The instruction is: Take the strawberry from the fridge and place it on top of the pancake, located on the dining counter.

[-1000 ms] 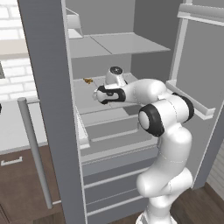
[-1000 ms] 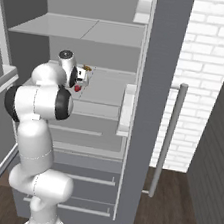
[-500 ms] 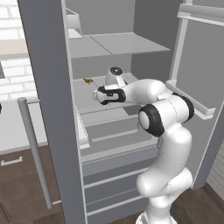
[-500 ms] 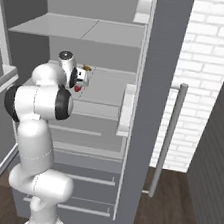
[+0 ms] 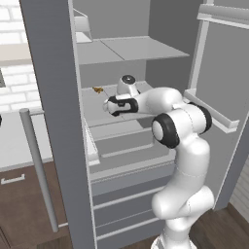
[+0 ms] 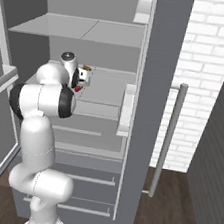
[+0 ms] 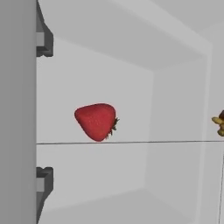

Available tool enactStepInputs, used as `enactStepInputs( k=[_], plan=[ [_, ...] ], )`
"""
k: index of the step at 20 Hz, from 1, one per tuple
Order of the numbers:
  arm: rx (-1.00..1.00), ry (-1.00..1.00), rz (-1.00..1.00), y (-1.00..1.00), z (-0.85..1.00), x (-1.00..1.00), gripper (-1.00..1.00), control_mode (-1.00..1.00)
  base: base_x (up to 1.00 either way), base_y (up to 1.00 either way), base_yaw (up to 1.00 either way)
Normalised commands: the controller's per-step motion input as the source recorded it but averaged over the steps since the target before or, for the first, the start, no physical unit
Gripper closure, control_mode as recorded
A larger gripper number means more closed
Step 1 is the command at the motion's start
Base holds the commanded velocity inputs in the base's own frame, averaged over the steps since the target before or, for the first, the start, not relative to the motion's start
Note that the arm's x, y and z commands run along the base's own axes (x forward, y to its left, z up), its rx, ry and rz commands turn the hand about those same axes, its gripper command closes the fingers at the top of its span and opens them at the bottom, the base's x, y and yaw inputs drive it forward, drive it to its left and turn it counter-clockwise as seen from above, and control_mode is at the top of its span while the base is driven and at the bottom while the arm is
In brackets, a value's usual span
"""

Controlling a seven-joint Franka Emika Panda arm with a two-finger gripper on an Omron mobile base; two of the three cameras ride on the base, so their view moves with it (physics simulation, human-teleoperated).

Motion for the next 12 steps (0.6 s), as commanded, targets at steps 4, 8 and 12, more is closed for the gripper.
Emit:
enactStepInputs(
  k=[4,8,12],
  plan=[
    [0.00,0.00,0.00,0.00,-0.04,0.12,-1.00,-1.00,0.00,0.00,0.00],
    [0.00,0.00,0.00,0.00,-0.06,0.10,-1.00,-1.00,0.00,0.00,0.00],
    [0.00,0.00,0.00,0.00,-0.07,0.13,-1.00,-1.00,0.00,0.00,0.00]
  ],
)
